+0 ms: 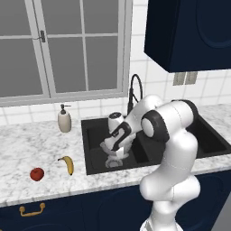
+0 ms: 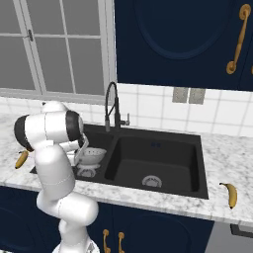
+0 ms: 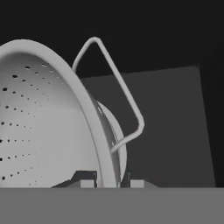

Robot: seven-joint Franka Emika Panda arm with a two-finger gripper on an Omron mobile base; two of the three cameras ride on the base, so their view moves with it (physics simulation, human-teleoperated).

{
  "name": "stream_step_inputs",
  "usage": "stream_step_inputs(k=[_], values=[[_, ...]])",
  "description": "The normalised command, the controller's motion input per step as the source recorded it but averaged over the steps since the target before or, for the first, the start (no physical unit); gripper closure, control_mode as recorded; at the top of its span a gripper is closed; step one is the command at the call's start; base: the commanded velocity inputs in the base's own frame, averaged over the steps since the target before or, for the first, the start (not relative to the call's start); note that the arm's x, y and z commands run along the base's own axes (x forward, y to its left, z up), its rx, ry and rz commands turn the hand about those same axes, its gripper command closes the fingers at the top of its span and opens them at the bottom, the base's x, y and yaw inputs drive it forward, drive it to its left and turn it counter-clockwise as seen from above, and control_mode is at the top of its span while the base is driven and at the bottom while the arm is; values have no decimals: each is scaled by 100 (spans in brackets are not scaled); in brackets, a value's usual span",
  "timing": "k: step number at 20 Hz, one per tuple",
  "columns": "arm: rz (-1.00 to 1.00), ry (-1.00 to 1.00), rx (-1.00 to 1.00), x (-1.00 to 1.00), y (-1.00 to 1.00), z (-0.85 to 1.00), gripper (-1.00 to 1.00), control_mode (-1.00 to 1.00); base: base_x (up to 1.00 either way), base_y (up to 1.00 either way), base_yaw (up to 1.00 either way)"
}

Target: Put the colander in the sink, put the banana, apple, banana in the colander, and turn on the sink faucet and pour water over the colander.

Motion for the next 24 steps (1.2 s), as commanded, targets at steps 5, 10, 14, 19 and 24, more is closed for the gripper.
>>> stream_step_inputs(k=[5,10,14,19,24], values=[[-11,0,2,15,24,-43,100,-100,0,0,0],[-10,0,3,18,39,-44,100,-100,0,0,0],[-11,0,2,23,41,-52,100,-100,0,0,0],[-9,0,2,31,27,-35,100,-100,0,0,0],[-6,4,0,-1,14,-2,-100,-100,0,0,0]])
